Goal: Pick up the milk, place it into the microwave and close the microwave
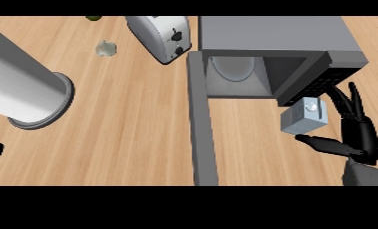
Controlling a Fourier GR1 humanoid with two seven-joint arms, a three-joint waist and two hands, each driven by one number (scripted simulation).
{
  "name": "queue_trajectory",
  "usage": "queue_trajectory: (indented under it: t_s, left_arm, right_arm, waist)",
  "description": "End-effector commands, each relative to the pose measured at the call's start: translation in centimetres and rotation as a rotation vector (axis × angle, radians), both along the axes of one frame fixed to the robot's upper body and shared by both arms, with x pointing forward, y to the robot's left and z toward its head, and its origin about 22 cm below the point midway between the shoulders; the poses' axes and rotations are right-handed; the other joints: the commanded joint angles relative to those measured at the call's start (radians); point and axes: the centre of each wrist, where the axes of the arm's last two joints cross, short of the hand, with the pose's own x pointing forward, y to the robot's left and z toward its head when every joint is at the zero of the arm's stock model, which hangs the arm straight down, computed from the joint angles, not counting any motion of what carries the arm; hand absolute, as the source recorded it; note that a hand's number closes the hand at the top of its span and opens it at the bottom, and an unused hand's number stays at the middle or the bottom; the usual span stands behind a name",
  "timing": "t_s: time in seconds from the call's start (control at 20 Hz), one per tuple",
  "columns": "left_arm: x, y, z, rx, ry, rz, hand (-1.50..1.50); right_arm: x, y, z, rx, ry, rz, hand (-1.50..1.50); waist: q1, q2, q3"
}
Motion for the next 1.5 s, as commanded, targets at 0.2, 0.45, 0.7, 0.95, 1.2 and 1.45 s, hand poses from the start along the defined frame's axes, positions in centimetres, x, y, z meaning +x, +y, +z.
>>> queue_trajectory:
  t_s: [0.2, 0.45, 0.7, 0.95, 1.2, 1.45]
  left_arm:
    - [0.4, 0.7, 0.2, 0.008, -0.006, 0.003, -1.50]
    - [0.4, -0.4, -0.8, -0.004, 0.009, -0.021, -1.50]
    - [0.2, -0.2, -0.4, -0.021, -0.001, -0.012, -1.50]
    - [-0.2, 0.2, 0.0, -0.004, 0.013, -0.006, -1.50]
    - [-0.2, 1.4, 0.9, -0.025, 0.003, -0.016, -1.50]
    - [0.4, -0.1, 0.4, -0.042, 0.026, -0.006, -1.50]
  right_arm:
    - [-0.5, -2.0, -3.0, -0.082, 0.173, -0.127, -1.50]
    - [-1.0, -3.9, -3.7, 0.034, 0.180, 0.003, -1.50]
    - [-1.6, -2.6, -5.2, 0.190, 0.211, 0.314, -1.50]
    - [0.5, -0.9, -5.2, 0.191, 0.104, 0.314, 1.50]
    - [3.0, 1.1, -3.8, 0.001, -0.036, 0.081, 1.50]
    - [3.6, 2.1, -3.3, 0.139, -0.041, 0.129, 1.50]
  waist:
    - [0.026, 0.031, 0.019]
    - [0.021, 0.028, 0.019]
    - [0.032, 0.028, 0.020]
    - [0.025, 0.027, 0.020]
    - [0.018, 0.024, 0.018]
    - [0.004, 0.022, 0.017]
